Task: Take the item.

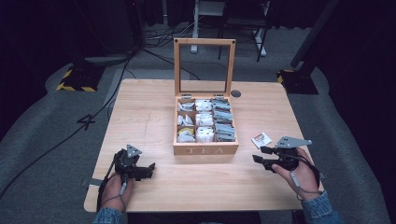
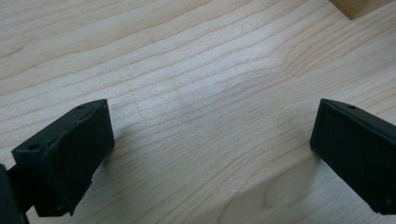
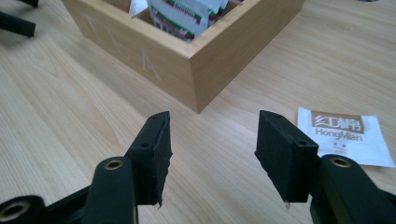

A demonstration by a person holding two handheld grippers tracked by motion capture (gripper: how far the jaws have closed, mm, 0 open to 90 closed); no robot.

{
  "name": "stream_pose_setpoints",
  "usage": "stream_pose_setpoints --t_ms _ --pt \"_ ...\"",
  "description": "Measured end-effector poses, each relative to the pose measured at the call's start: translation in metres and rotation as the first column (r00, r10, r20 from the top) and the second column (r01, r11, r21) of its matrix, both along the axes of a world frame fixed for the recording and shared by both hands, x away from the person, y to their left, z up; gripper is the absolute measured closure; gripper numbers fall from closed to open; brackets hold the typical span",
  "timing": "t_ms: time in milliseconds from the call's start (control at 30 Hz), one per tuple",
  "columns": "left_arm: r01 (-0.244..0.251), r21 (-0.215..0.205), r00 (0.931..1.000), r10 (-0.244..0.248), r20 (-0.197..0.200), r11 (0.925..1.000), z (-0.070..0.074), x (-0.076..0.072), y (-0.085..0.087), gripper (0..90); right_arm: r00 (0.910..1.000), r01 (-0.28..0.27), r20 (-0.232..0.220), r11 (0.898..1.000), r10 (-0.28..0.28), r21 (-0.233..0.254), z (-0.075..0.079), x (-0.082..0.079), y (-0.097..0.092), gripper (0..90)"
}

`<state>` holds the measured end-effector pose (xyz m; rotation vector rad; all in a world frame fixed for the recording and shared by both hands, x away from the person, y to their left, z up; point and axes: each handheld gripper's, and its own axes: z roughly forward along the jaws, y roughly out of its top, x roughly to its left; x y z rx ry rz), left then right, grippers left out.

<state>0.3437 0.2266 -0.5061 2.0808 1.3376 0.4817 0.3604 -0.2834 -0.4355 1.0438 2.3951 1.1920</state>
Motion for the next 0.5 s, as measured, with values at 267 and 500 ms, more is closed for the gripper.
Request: stream_pose_setpoints --t_ms 267,500 --pt "0.0 0.0 1.0 0.0 0.0 1.0 0.0 0.0 0.0 0.0 0.9996 -0.026 -0.01 0.999 0.025 -0.032 -0.014 -0.006 0.011 43.4" --pt "0.0 0.0 1.0 0.0 0.0 1.0 0.0 0.0 0.0 0.0 0.9992 -0.036 0.014 0.999 0.037 -0.008 -0.036 -0.003 0.015 42.8"
